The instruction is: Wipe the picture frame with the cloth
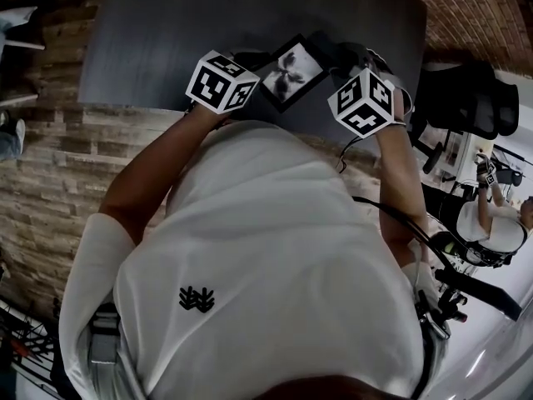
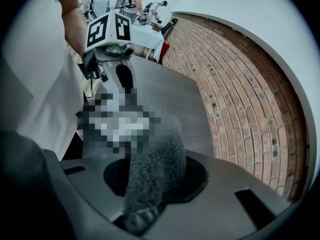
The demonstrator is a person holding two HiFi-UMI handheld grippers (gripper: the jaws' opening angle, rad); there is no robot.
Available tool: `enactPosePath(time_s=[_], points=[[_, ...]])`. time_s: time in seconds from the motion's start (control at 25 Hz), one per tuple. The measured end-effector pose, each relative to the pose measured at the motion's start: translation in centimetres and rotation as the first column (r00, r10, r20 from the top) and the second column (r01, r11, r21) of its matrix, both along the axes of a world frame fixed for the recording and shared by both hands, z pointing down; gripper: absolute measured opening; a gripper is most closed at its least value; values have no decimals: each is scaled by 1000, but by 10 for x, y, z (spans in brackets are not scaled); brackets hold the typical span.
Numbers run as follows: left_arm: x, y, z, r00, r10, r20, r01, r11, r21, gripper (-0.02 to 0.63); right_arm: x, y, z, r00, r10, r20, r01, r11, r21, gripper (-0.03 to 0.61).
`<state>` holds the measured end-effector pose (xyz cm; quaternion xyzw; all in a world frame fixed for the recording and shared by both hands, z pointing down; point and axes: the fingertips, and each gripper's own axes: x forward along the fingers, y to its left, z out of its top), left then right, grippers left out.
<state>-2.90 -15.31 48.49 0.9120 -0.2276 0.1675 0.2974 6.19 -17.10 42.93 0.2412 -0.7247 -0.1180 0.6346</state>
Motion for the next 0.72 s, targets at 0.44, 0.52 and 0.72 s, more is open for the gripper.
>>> enactPosePath(time_s=[0.44,0.52,0.72], points=[[-15,-37,7,995,-93,19,94,995,-25,75,18,1,5,998,44,49,-44,999,-8,91],[-15,-45,8,994,-111,16,112,993,-34,75,18,2,6,997,45,65,-44,999,-16,91],[-15,-58,7,990,-141,16,141,989,-46,75,8,10,11,991,39,128,-32,998,-54,91]])
